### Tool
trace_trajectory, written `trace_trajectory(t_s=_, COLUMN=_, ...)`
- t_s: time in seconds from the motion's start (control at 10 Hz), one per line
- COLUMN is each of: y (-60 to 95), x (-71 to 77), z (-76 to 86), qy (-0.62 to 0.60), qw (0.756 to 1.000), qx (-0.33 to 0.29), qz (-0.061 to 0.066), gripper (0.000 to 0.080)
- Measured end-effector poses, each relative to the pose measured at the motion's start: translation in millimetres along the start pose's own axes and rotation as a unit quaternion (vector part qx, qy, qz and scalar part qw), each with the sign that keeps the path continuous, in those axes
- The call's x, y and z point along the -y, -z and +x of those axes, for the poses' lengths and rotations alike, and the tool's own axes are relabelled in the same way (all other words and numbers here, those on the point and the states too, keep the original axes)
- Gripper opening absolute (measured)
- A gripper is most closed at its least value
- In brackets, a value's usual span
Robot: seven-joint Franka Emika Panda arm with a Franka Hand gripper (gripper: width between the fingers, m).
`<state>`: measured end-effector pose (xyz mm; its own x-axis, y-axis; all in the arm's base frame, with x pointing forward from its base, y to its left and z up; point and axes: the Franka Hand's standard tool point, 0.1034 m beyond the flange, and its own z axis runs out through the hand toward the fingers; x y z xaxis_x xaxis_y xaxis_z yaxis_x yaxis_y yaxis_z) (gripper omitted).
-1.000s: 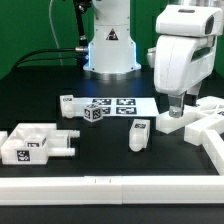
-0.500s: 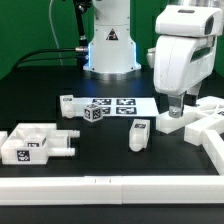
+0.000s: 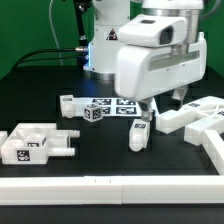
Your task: Assemble chair
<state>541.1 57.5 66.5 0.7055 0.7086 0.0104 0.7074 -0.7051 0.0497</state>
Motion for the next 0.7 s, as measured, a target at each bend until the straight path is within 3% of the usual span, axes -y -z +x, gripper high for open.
trace_trajectory(t_s=0.3, y=-0.9, x=0.9, z=-0.4, qy=-0.017, qw=1.0, qx=0.0, qz=0.002, gripper=0.065)
trace_trajectory(t_s=0.5, y=-3.6, x=-3.3, z=-9.3, qy=-0.081, qw=0.997, qx=0.004, qz=0.005, gripper=0.065)
trace_trajectory(t_s=0.7, y=-6.8, x=-3.5, z=-15.1, qy=-0.209, qw=0.978, qx=0.001, qz=0.025, gripper=0.065)
